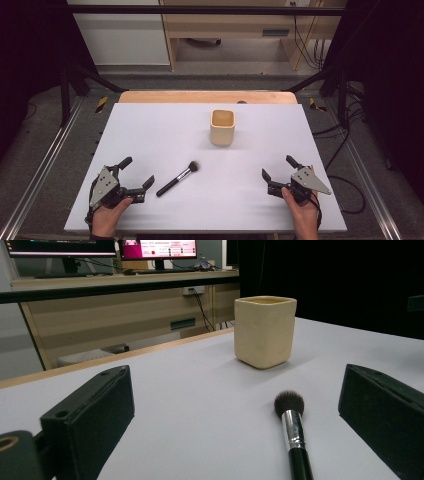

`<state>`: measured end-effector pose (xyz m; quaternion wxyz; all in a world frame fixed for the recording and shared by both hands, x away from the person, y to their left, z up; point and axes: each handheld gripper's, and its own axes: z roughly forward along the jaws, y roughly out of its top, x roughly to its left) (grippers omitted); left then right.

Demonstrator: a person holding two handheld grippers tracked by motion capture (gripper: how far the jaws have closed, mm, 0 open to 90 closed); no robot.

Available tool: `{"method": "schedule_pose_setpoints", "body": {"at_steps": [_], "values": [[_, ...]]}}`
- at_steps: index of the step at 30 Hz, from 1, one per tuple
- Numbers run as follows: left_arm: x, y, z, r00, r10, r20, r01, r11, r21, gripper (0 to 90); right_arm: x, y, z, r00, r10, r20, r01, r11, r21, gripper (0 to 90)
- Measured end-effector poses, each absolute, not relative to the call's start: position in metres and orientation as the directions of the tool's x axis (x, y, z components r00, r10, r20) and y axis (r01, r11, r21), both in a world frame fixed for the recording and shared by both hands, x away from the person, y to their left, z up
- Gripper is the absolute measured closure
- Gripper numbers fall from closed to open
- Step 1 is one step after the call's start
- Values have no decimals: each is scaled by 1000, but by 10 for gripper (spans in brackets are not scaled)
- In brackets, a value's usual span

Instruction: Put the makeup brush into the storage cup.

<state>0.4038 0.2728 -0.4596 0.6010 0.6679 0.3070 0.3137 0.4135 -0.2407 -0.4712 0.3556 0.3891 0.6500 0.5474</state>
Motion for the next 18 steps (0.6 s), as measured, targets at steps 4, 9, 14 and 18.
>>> {"method": "schedule_pose_setpoints", "body": {"at_steps": [4,9,14,18], "values": [[403,273,-459,616,786,51,31,-89,996,11,413,-241,-471,-442,896,-43,116,105,988,43],[403,272,-459,620,783,55,31,-94,995,11,413,-239,-471,-446,893,-57,114,120,986,45],[401,271,-458,627,777,50,38,-95,995,11,414,-239,-472,-441,896,-57,116,120,986,46],[396,267,-456,648,760,53,36,-100,994,10,412,-240,-471,-433,900,-55,116,116,986,45]]}}
